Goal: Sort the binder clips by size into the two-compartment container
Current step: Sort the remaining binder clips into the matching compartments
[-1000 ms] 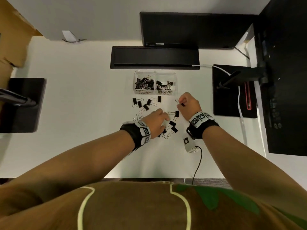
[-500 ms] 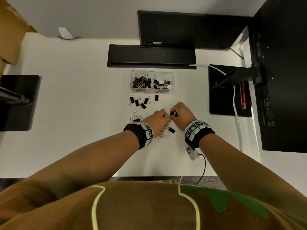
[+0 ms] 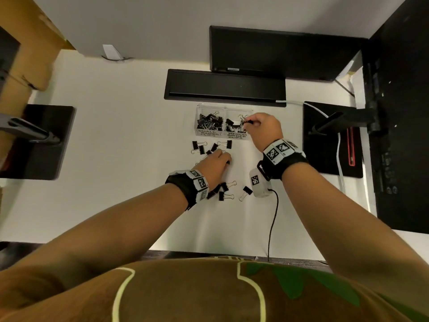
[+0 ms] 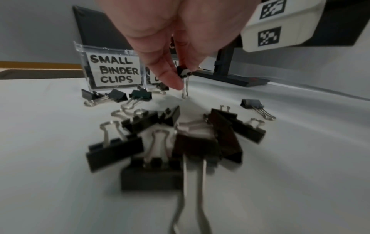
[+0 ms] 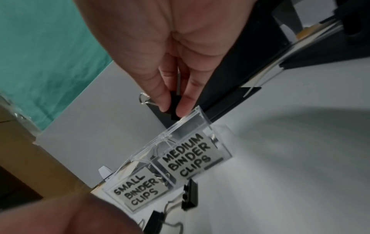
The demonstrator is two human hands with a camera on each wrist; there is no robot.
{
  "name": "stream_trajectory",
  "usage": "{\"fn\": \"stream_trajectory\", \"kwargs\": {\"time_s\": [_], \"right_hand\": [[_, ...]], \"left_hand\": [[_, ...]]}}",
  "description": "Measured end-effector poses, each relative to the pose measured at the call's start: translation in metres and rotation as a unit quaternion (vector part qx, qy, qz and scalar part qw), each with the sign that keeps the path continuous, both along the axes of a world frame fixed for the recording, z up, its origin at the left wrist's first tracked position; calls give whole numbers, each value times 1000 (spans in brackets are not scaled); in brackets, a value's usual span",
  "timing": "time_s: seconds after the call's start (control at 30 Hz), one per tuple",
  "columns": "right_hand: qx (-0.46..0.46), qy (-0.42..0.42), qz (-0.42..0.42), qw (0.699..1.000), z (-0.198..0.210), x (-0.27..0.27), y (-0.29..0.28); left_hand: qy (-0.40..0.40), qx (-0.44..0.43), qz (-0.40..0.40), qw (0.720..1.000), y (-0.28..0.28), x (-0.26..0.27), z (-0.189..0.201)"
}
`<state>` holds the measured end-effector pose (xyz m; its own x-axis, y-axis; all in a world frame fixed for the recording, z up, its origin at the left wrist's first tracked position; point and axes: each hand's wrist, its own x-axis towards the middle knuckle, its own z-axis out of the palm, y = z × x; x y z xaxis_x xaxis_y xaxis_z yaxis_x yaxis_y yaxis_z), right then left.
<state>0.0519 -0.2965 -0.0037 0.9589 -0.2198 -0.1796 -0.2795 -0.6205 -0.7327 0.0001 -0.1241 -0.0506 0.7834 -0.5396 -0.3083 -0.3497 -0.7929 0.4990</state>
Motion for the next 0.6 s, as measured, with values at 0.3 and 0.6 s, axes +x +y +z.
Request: {"fn": "stream_trajectory", "kwargs": {"time_s": [0.3,0.6], "right_hand": [[-16,-5,24,1000,-7,0,-5],[-66,158,254,952,-34,-100,-10]], "left_hand": [[-76,-109,95,987,-11,53,42],[-66,-71,93,991,-31,92,42]]}}
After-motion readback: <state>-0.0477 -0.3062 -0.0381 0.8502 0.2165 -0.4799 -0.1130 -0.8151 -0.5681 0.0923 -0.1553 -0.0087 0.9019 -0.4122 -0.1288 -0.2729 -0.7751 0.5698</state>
